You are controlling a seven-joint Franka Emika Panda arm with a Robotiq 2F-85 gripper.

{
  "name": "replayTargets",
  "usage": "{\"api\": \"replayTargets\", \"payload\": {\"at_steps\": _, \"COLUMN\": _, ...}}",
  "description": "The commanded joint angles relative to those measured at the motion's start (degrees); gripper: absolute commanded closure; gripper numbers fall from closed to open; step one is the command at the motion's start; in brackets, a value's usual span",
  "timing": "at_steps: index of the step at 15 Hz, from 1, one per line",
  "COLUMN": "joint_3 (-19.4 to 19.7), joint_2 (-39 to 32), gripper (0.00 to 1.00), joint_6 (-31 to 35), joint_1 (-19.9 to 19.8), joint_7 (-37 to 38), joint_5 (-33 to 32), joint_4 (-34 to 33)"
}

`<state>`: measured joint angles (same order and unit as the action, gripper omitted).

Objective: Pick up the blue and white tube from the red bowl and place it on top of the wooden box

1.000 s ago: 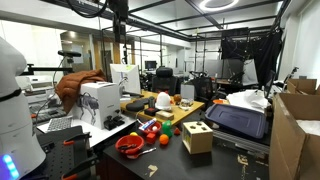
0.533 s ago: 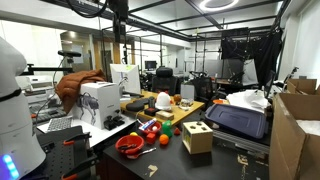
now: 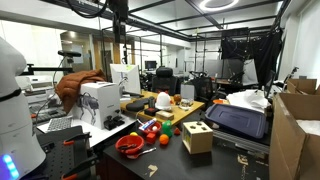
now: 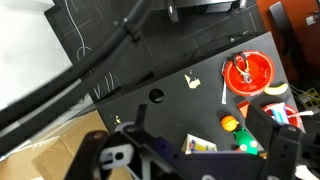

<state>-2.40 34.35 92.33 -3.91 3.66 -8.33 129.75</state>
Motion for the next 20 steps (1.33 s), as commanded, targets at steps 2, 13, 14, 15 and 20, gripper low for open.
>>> {"api": "replayTargets", "payload": {"at_steps": 2, "joint_3": -0.05, "joint_2": -3.58, "gripper": 0.0, "joint_6": 1.64, "joint_1": 1.57, "joint_7": 1.67, "joint_5": 1.06, "joint_4": -0.92}}
{"api": "replayTargets", "payload": {"at_steps": 13, "joint_3": -3.17, "joint_2": -26.34, "gripper": 0.0, "joint_6": 18.27, "joint_1": 6.77, "joint_7": 5.0, "joint_5": 9.42, "joint_4": -7.36}}
{"api": "replayTargets", "payload": {"at_steps": 14, "joint_3": -3.53, "joint_2": -29.86, "gripper": 0.0, "joint_6": 20.27, "joint_1": 7.02, "joint_7": 5.77, "joint_5": 9.5, "joint_4": -8.64}}
{"api": "replayTargets", "payload": {"at_steps": 15, "joint_3": -3.54, "joint_2": -32.59, "gripper": 0.0, "joint_6": 21.59, "joint_1": 7.26, "joint_7": 6.04, "joint_5": 9.65, "joint_4": -9.89}}
{"api": "replayTargets", "payload": {"at_steps": 20, "joint_3": -3.88, "joint_2": -45.67, "gripper": 0.0, "joint_6": 24.94, "joint_1": 9.47, "joint_7": 6.98, "joint_5": 12.13, "joint_4": -17.38}}
